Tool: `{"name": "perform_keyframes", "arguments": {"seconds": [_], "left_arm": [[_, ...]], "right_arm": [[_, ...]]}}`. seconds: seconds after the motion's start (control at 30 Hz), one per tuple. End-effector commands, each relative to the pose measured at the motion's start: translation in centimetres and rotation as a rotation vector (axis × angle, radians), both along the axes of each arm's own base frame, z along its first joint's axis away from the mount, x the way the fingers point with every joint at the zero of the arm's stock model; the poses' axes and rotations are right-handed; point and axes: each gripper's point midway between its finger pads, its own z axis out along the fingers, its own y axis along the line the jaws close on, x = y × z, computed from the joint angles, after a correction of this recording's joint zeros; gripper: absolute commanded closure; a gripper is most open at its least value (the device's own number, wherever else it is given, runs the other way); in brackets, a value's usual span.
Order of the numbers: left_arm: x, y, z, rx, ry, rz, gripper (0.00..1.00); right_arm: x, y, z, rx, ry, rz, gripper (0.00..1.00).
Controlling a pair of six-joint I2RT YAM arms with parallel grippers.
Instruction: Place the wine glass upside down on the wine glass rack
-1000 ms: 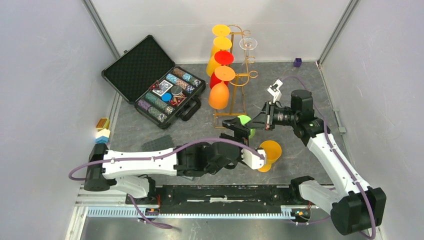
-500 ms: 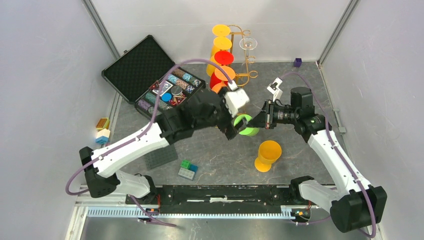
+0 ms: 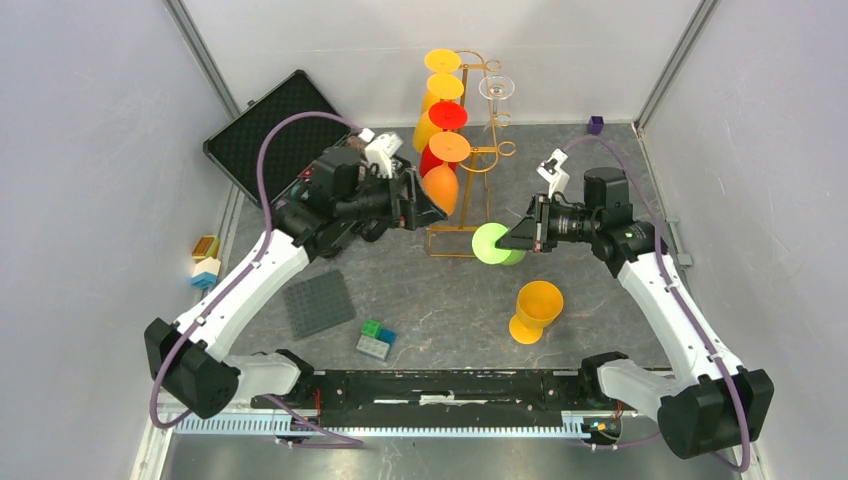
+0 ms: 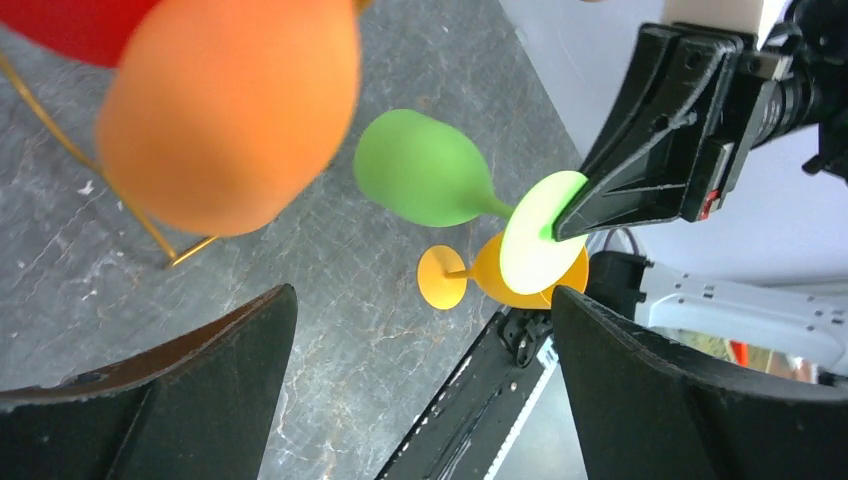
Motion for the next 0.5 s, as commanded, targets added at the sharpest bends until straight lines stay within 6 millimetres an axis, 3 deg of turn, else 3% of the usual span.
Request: {"name": "perform_keyframes", "arguments": {"seconds": [0.0, 0.2, 0.47], "left_arm": [[0.0, 2.3, 3.6, -0.166, 0.016, 0.070, 0.00], [2.1, 6.9, 2.1, -0.138, 0.036, 0.261, 0.00], [3.0, 10.6, 0.4, -0.017, 0.001, 0.453, 0.00]], "right_arm": [[1.2, -0.8, 1.5, -0.032, -0.082, -0.022, 1.00], [2.8, -2.6, 1.7, -0.107, -0.105, -0.100, 1.00], [6.0, -5.8, 3.8, -0.217, -0.187, -0.254, 1.00]]}}
